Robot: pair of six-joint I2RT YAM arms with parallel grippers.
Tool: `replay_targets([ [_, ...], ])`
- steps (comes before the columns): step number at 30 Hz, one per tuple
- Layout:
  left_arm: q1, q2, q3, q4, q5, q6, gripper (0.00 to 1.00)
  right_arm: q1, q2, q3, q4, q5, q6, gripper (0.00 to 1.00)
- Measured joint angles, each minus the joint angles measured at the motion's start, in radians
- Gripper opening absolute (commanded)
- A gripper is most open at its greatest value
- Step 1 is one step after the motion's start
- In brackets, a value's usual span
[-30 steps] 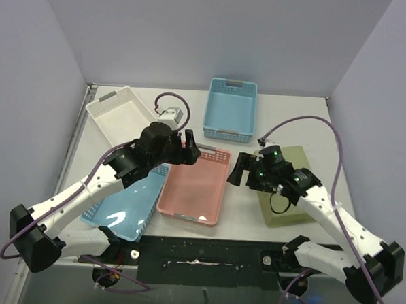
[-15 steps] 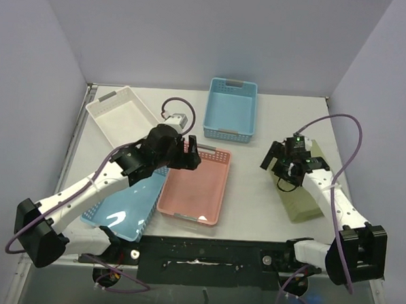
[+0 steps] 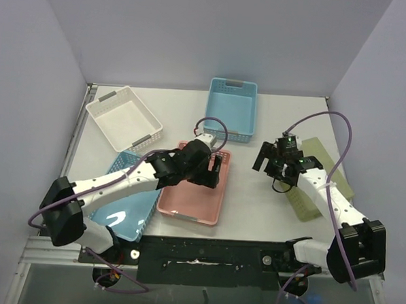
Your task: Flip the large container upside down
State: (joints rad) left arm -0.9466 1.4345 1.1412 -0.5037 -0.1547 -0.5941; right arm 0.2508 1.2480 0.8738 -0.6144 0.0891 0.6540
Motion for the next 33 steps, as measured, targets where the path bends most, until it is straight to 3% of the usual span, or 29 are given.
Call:
replay_targets([
  [9,-0.141,0.237,0.107,0.027,-0.111,-0.071,0.80,-0.021,-0.150,-0.023,-0.051,0.021,0.035,0.98],
  [11,-0.159,0.269,0.113,0.037,-0.119,-0.079,0.73,-0.033,-0.195,-0.019,-0.067,0.035,0.035,0.98],
  [12,-0.163,0.287,0.119,0.037,-0.124,-0.082,0.68,-0.040,-0.210,-0.012,-0.079,0.043,0.035,0.98],
  [17,-0.165,0.366,0.151,0.036,-0.154,-0.103,0.21,-0.053,-0.236,0.027,-0.129,0.084,0.034,0.98],
  [20,-0.165,0.375,0.160,0.033,-0.152,-0.108,0.00,-0.054,-0.251,0.039,-0.158,0.103,0.032,0.98],
  [26,-0.167,0.373,0.258,-0.001,-0.065,-0.098,0.00,-0.068,-0.288,0.078,-0.220,0.145,0.006,0.97],
  [33,-0.162,0.237,0.296,0.035,0.175,-0.121,0.00,-0.132,-0.289,0.286,-0.284,0.215,-0.048,0.98],
])
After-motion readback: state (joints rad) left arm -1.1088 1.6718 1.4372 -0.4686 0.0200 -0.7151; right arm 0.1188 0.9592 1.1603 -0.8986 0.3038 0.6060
